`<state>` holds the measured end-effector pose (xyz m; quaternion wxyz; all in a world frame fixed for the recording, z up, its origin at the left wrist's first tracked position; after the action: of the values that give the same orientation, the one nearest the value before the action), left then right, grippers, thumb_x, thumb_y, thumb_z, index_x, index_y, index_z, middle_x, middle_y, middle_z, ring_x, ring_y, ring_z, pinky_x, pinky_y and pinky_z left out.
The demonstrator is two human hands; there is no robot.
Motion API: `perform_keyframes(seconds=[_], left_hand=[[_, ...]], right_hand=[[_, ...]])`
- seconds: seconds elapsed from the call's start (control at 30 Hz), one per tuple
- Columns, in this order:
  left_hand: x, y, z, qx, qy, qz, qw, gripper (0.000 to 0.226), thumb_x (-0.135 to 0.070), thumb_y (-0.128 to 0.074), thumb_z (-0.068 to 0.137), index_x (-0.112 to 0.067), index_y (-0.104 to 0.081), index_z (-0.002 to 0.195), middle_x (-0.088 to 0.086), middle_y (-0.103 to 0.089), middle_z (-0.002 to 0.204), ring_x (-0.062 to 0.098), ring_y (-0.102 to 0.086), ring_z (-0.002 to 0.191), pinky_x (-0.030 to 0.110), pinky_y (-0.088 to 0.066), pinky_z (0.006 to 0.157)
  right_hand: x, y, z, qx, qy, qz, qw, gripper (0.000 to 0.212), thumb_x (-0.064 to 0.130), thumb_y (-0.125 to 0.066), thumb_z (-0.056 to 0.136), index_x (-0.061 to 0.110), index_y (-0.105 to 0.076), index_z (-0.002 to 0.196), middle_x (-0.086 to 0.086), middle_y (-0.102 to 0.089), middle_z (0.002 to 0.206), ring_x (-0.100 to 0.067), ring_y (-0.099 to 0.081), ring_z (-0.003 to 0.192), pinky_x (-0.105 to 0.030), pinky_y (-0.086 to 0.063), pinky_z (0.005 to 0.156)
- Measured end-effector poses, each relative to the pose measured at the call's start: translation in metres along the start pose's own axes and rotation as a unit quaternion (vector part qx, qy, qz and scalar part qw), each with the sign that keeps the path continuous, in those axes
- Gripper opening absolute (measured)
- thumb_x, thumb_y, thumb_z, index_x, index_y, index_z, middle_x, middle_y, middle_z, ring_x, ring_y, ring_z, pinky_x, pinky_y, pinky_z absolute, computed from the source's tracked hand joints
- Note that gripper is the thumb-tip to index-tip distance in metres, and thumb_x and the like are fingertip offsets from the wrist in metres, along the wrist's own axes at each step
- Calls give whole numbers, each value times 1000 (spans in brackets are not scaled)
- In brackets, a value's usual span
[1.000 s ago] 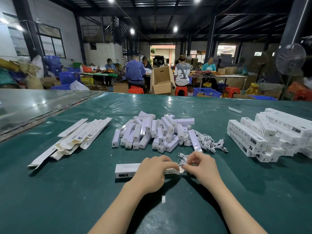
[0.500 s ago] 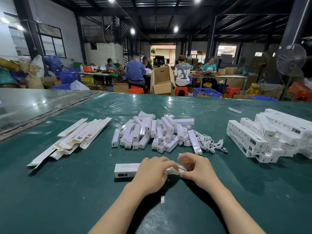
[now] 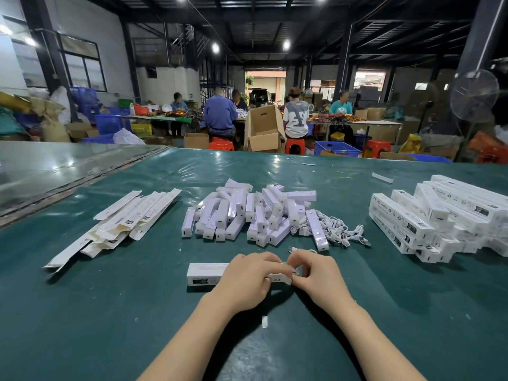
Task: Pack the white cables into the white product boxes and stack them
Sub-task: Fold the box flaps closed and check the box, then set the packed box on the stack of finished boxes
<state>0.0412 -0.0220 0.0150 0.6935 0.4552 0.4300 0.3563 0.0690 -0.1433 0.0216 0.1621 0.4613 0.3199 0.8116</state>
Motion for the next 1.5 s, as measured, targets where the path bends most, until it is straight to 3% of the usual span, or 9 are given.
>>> perform_keyframes(seconds=[0.13, 0.27, 0.57, 0.7, 0.87, 1.17, 1.27, 1.37, 1.5], left_hand=[[0, -1, -1, -14, -1, -3, 1000, 52, -3, -42, 84, -43, -54, 115, -21, -48, 128, 7, -44, 116, 25, -26, 84], [3, 3, -2, -43, 14, -27, 999, 60, -9, -47, 85, -42, -31, 133, -22, -52, 128, 11, -49, 110, 25, -32, 87], [3, 3, -2, -63, 37, -39, 997, 58, -24, -53, 88, -38, -25, 137, -28, -54, 124, 20, -57, 104, 32, -41, 84], [3, 4, -2, -67, 36, -39, 996, 58, -24, -52, 88, -37, -25, 138, -28, -54, 124, 19, -56, 104, 30, -39, 84], [6, 4, -2, -70, 36, -65, 995, 62, -21, -55, 85, -39, -25, 136, -28, -58, 119, 12, -56, 106, 23, -36, 82], [5, 4, -2, -76, 41, -36, 996, 60, -29, -54, 86, -38, -25, 137, -26, -55, 124, 18, -56, 107, 29, -40, 86], [6, 3, -1, -67, 47, -31, 996, 57, -35, -54, 87, -36, -26, 137, -23, -56, 123, 17, -56, 107, 31, -42, 86], [6, 3, -1, -65, 52, -29, 996, 53, -36, -53, 87, -34, -29, 135, -20, -57, 121, 16, -56, 106, 32, -42, 86], [3, 3, 0, -78, 49, -9, 996, 44, -36, -52, 87, -32, -40, 129, -16, -58, 120, 14, -53, 109, 29, -37, 84]], right_hand=[[-3, -3, 1, 44, -33, 56, 997, 38, -6, -64, 70, 30, -56, 63, 20, -55, 49, 3, -46, 49, -9, -33, 54], [-10, 0, 2, 21, -81, 181, 980, 39, -16, -60, 72, 23, -62, 71, 1, -67, 75, -6, -60, 67, -15, -48, 71], [-9, -6, 3, 9, -50, 18, 999, 15, 8, -73, 72, 22, -67, 71, 18, -59, 64, -12, -57, 78, -18, -41, 68], [-9, -2, 2, 14, -51, 68, 996, 26, 1, -72, 69, 26, -66, 67, 15, -62, 61, 5, -55, 60, -6, -39, 61], [-7, -3, 2, 25, -34, 27, 999, 28, 1, -71, 66, 28, -65, 58, 15, -58, 53, 2, -47, 51, -13, -38, 57], [-8, -10, 4, 88, -65, 138, 984, 33, -11, -52, 73, 21, -61, 68, 7, -66, 71, 1, -59, 65, -5, -39, 60], [-10, -7, 3, 71, -72, 161, 982, 25, 6, -60, 62, 23, -56, 80, 6, -62, 75, -5, -56, 71, -9, -38, 61], [-14, -7, 5, 68, -70, 103, 990, 36, 8, -70, 66, 30, -57, 91, 6, -47, 82, -3, -47, 74, -10, -36, 66], [-10, -11, 8, 38, -29, -19, 999, 14, 7, -62, 78, 12, -72, 88, 17, -49, 75, -3, -44, 81, -12, -31, 67]])
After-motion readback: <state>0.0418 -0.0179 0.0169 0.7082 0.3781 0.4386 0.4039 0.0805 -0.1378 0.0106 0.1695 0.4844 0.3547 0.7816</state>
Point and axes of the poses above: each hand's wrist, its own z-axis towards the middle knuckle, its own y-axis out of the back of the hand, x = y × z, the point moved 6 cm from there along z, towards the middle knuckle
